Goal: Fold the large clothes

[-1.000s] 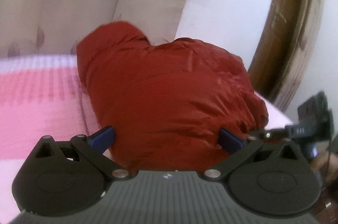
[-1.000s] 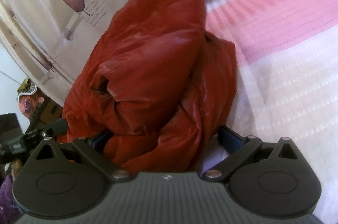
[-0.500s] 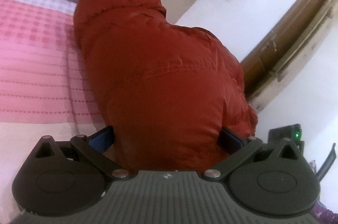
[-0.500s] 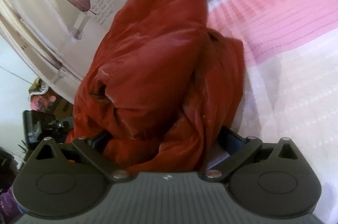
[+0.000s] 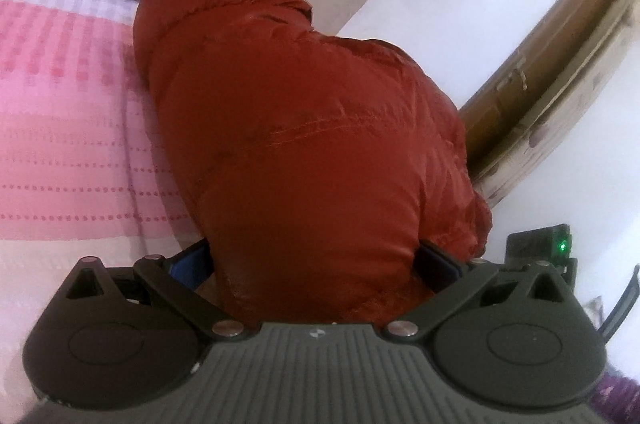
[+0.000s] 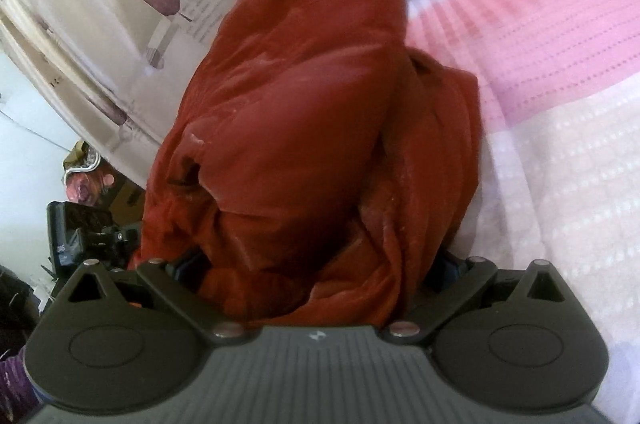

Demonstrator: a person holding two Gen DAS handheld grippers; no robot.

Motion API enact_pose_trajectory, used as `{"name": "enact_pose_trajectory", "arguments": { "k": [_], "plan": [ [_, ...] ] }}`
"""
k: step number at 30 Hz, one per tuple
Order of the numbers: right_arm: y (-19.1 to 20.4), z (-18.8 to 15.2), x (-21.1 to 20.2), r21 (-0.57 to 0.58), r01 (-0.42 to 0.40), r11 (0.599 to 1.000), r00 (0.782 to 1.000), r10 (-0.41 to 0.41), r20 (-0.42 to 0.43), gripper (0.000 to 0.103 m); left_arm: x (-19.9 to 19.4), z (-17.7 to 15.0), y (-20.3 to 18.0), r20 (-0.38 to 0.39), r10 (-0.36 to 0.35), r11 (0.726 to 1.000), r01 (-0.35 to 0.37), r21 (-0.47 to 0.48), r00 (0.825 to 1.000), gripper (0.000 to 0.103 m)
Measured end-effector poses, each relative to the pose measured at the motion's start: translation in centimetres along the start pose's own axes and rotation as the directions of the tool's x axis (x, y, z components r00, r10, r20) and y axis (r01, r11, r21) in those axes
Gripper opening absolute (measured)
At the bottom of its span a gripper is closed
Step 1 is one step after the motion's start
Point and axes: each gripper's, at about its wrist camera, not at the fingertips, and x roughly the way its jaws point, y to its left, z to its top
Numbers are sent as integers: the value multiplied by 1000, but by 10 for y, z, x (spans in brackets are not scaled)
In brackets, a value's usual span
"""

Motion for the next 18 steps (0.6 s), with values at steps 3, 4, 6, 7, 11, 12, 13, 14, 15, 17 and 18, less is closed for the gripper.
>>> {"name": "enact_pose_trajectory", "arguments": {
  "k": [3, 4, 6, 7, 11, 12, 13, 14, 15, 17, 18],
  "plan": [
    [5, -2, -2, -25, 0, 1000, 1000, 0, 8, 96, -1, 1, 1, 8, 5, 1000, -5, 11, 1000, 98],
    [7, -3, -3, -34, 2, 999, 1000, -2, 10, 93, -1, 2, 1, 4, 6, 1000, -6, 13, 1000, 98],
    [6, -2, -4, -31, -5, 1000, 1000, 5, 1, 93, -1, 3, 2, -2, 3, 1000, -3, 18, 1000, 100],
    [6, -1, -4, -34, -8, 999, 1000, 8, -13, 94, -1, 4, 2, -3, 9, 1000, -9, 24, 1000, 103],
    [-1, 11, -6, 33, 14, 999, 999, -12, -48, 103, 0, 5, 3, -4, 8, 1000, -8, 14, 1000, 103],
    [-4, 14, -5, 52, 0, 999, 998, 3, -61, 103, 1, 5, 3, -5, 5, 1000, -5, 9, 1000, 103],
    [-6, 16, -3, 68, -13, 998, 997, 17, -70, 103, 2, 6, 4, -6, -2, 1000, 2, 3, 1000, 103],
    [-7, 16, -2, 79, -21, 997, 997, 27, -70, 103, 2, 6, 5, -6, -9, 1000, 9, -3, 1000, 103],
    [-8, 16, 0, 90, -29, 996, 997, 35, -64, 103, 3, 5, 6, -4, -13, 1000, 13, -10, 1000, 103],
    [-6, 12, 3, 66, -42, 997, 998, 44, -35, 103, 4, 3, 8, 4, -23, 999, 23, -25, 1000, 103],
    [-2, 8, 5, 38, -39, 999, 999, 40, -22, 103, 5, 2, 6, 6, -17, 1000, 17, -16, 1000, 102]
  ]
}}
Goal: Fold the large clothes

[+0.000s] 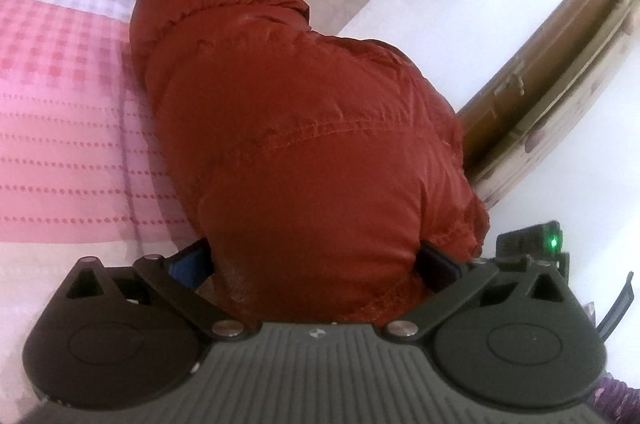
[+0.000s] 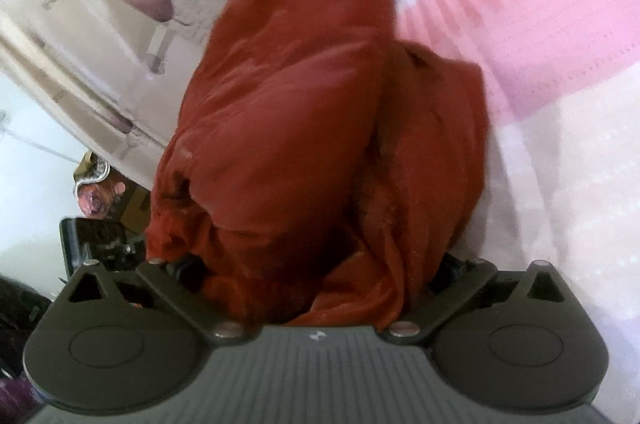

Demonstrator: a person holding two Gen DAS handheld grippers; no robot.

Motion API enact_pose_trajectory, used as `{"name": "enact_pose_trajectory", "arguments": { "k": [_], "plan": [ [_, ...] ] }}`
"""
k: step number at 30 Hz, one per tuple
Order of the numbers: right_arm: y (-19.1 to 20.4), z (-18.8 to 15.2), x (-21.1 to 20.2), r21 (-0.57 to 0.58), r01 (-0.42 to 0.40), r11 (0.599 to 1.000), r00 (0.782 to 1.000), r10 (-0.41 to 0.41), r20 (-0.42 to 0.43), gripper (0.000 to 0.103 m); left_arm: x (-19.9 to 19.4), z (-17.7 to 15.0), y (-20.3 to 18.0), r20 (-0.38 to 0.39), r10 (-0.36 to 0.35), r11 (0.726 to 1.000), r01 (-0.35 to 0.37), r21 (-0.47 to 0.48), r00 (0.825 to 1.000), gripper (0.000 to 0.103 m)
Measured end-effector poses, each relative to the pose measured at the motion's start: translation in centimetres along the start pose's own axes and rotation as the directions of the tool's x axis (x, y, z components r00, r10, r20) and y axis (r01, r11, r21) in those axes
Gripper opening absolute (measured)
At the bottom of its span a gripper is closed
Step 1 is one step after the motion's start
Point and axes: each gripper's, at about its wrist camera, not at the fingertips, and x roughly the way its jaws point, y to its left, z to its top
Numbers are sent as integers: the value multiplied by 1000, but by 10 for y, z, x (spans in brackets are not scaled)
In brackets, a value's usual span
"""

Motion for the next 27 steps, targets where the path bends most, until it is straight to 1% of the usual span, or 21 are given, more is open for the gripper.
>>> {"name": "enact_pose_trajectory", "arguments": {
  "k": [1, 2, 3, 4, 5, 6, 8, 10, 14, 18, 27],
  "plan": [
    [4, -4, 2, -31, 10, 999, 1000, -9, 5, 103, 0, -1, -3, 4, 9, 1000, -9, 16, 1000, 101],
    [10, -7, 4, -60, 22, 998, 1000, -21, 11, 102, 0, -4, -7, 15, 24, 999, -24, 37, 1000, 96],
    [16, -10, 4, -84, 33, 996, 999, -32, 21, 93, 0, -5, -13, 25, 44, 997, -45, 63, 999, 91],
    [22, -12, 3, -110, 47, 993, 998, -43, 38, 87, -1, -7, -21, 40, 75, 992, -79, 102, 996, 88],
    [28, -13, 1, -136, 60, 989, 997, -52, 59, 75, -1, -8, -29, 58, 107, 983, -114, 142, 993, 84],
    [34, -14, -1, -160, 72, 985, 995, -60, 79, 71, -2, -9, -35, 77, 124, 976, -136, 171, 989, 82],
    [45, -16, -2, -206, 94, 974, 992, -73, 106, 65, -5, -10, -41, 104, 143, 970, -160, 183, 984, 80],
    [53, -19, 0, -227, 113, 967, 988, -86, 126, 63, -7, -12, -45, 131, 161, 961, -185, 203, 978, 78],
    [66, -27, 2, -275, 132, 952, 983, -89, 162, 61, -13, -13, -48, 155, 178, 951, -210, 226, 972, 77],
    [75, -26, 11, -297, 140, 945, 982, -94, 164, 60, -24, -10, -48, 184, 205, 939, -247, 240, 961, 77],
    [105, -18, 39, -364, 115, 924, 986, -61, 157, 59, -59, 4, -43, 265, 260, 915, -325, 241, 929, 77]
  ]
}}
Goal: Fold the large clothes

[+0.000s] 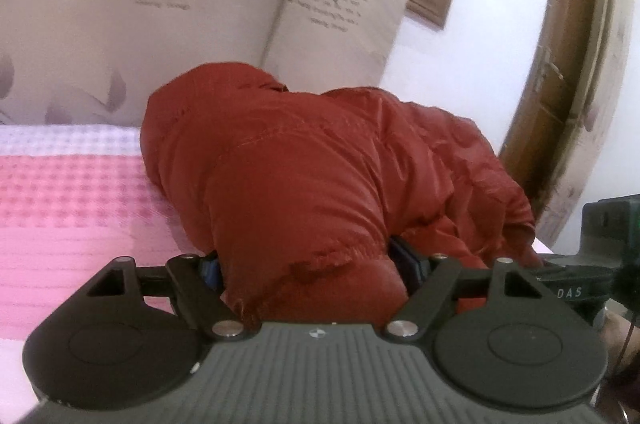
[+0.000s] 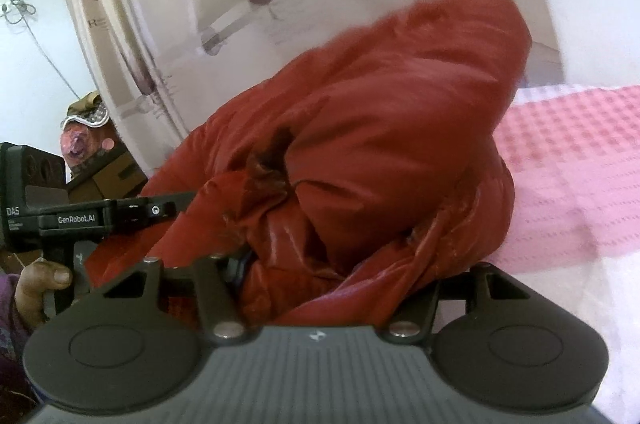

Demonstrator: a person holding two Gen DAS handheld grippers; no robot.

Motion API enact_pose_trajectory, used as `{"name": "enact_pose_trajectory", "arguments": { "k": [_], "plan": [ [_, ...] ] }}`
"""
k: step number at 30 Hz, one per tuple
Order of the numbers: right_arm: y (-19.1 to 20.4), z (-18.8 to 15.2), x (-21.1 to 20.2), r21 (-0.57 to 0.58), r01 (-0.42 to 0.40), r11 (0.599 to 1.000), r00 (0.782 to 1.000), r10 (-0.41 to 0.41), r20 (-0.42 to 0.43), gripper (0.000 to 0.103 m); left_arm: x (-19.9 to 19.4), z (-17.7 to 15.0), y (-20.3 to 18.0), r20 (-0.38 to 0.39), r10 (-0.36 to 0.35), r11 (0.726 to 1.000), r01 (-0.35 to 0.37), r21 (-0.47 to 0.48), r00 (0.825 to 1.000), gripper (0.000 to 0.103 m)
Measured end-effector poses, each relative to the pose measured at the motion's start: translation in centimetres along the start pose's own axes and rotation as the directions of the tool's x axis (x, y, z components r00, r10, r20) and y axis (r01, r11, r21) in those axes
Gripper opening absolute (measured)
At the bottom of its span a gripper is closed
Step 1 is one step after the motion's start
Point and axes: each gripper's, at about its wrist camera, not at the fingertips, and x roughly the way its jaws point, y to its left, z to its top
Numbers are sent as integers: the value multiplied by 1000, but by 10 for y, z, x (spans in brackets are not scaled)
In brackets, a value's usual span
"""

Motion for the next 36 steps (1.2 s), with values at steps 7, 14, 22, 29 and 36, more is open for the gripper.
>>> {"name": "enact_pose_trajectory", "arguments": {
  "k": [7, 14, 22, 29, 36],
  "plan": [
    [36, 19, 37, -64, -34, 997, 999, 34, 1, 59, -26, 18, 32, 51, 70, 997, -69, -17, 996, 77],
    [67, 33, 87, -107, -69, 992, 998, 68, -9, 59, -47, 29, 74, 87, 153, 988, -152, -22, 984, 77],
    [103, 45, 150, -153, -78, 985, 997, 77, -15, 59, -55, 43, 127, 117, 235, 972, -233, -37, 965, 77],
    [114, 38, 196, -159, -73, 985, 997, 67, -41, 58, -49, 41, 167, 110, 292, 956, -290, -36, 950, 77],
    [114, 21, 215, -146, -74, 987, 995, 62, -83, 60, -50, 11, 190, 85, 314, 949, -309, -68, 946, 80]
  ]
}}
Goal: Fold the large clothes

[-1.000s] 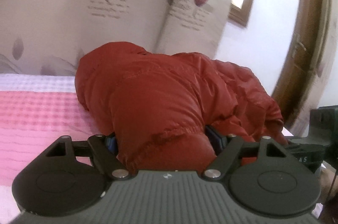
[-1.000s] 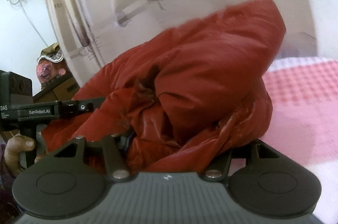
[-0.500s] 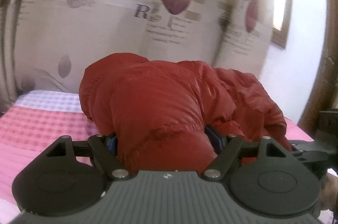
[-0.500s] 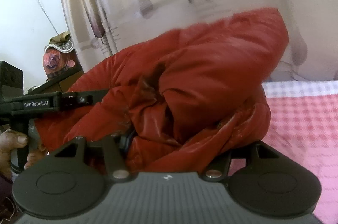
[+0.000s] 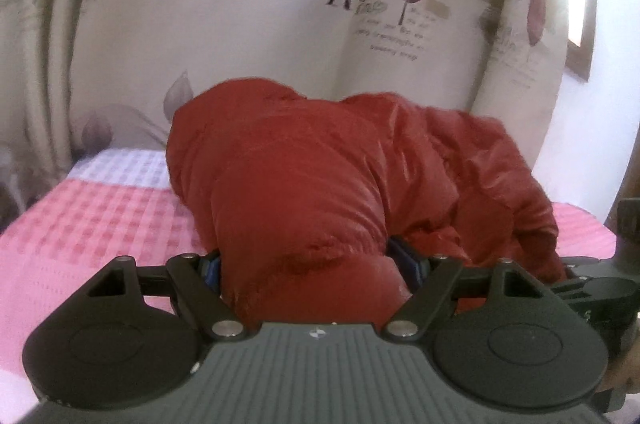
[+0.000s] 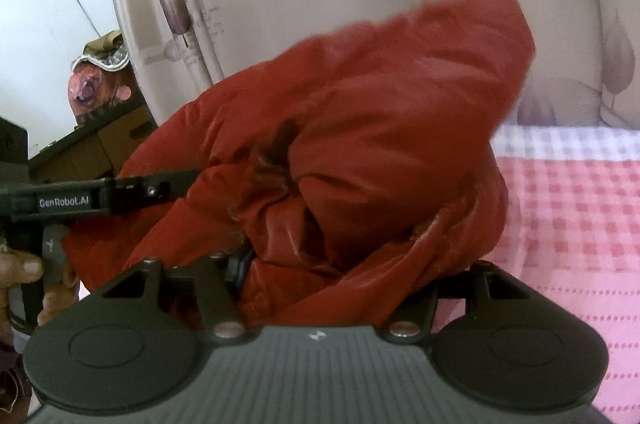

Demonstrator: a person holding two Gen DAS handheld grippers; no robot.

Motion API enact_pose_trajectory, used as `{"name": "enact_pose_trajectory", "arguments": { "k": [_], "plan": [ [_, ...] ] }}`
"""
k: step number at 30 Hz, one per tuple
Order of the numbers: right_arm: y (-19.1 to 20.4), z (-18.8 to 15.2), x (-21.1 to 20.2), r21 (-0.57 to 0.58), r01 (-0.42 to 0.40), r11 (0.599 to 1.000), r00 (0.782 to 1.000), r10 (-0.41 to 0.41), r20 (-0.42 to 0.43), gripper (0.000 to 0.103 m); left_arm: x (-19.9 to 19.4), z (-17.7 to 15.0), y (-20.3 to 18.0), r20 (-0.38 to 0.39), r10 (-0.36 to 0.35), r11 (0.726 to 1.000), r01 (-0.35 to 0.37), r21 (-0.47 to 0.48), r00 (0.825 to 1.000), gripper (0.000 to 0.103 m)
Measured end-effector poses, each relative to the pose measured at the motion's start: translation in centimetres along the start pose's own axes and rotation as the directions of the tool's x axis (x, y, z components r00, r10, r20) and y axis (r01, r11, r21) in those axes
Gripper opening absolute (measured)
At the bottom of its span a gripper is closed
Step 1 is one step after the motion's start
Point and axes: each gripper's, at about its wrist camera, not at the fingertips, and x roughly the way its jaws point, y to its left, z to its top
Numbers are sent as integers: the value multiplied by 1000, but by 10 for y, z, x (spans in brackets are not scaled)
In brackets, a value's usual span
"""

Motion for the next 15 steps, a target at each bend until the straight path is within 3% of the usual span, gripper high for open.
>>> {"name": "enact_pose_trajectory", "arguments": {
  "k": [3, 6, 9, 15],
  "plan": [
    [-3, -4, 1, 24, -6, 1000, 1000, 6, -11, 64, -2, -10, 5, 5, 24, 1000, -24, -18, 1000, 90],
    [-2, -8, -1, 35, 0, 999, 1000, 1, -13, 69, -5, -15, -2, 38, 98, 995, -100, 32, 994, 103],
    [2, -10, -5, 41, 18, 999, 1000, -17, -5, 73, -10, -18, -12, 74, 151, 982, -158, 105, 986, 103],
    [14, -12, -14, 24, 78, 997, 997, -78, 14, 77, -16, -18, -16, 87, 187, 974, -196, 111, 979, 103]
  ]
}}
